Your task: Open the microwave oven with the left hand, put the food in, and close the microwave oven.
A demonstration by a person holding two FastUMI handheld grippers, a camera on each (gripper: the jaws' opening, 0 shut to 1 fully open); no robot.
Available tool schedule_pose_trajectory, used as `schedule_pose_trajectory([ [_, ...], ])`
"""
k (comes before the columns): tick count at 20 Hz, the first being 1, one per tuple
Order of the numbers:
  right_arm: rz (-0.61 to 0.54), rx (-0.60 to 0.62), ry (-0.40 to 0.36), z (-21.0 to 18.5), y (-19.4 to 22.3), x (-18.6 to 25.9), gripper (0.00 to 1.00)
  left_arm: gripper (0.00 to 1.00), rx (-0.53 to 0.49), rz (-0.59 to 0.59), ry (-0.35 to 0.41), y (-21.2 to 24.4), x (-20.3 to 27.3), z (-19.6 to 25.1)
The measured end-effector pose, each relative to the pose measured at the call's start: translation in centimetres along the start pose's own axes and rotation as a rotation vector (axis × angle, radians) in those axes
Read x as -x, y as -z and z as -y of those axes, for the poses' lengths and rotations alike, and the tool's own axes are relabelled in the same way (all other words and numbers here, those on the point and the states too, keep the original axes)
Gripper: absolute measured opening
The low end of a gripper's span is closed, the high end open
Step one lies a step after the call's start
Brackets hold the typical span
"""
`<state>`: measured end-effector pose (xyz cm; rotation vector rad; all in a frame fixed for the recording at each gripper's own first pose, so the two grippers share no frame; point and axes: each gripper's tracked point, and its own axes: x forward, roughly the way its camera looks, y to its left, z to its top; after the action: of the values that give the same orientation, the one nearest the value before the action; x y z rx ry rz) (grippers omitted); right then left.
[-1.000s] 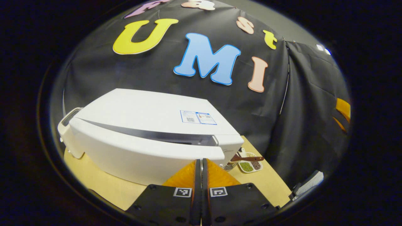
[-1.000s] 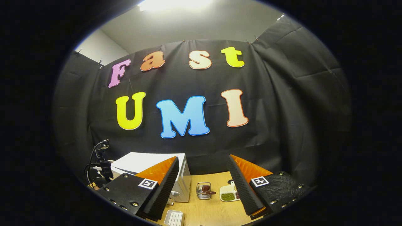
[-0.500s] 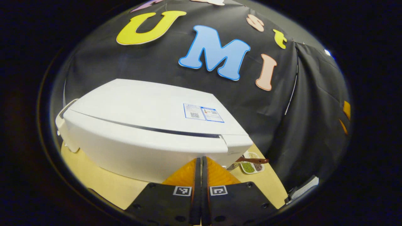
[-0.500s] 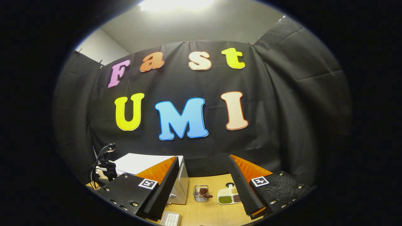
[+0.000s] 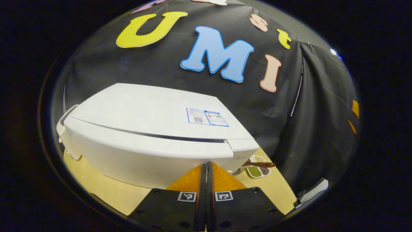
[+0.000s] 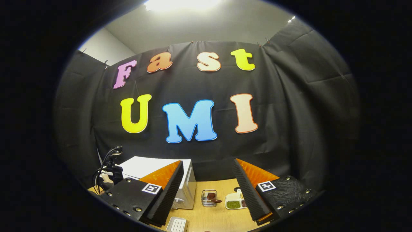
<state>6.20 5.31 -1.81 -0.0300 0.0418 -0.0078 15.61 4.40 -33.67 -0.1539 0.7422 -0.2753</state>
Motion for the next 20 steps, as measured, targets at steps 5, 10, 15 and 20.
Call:
schedule_pose_trajectory([
  [5,-0.003,-0.001,0.014,0.1,-0.1,1.0,0.93,0.07,-0.032,-0.002,0.004,0.0,-0.1,0.2],
  [10,0.002,-0.005,0.043,0.5,-0.3,2.1,0.93,0.07,-0.051,0.010,-0.027,-0.8,-0.8,-0.6],
  [15,-0.001,-0.002,0.075,1.2,-0.1,3.2,0.93,0.07,-0.047,-0.005,-0.002,-0.4,-0.6,-0.5],
  [20,-0.004,-0.023,0.068,-0.1,0.0,3.1,0.93,0.07,-0.147,0.115,-0.037,-4.1,4.0,0.5],
])
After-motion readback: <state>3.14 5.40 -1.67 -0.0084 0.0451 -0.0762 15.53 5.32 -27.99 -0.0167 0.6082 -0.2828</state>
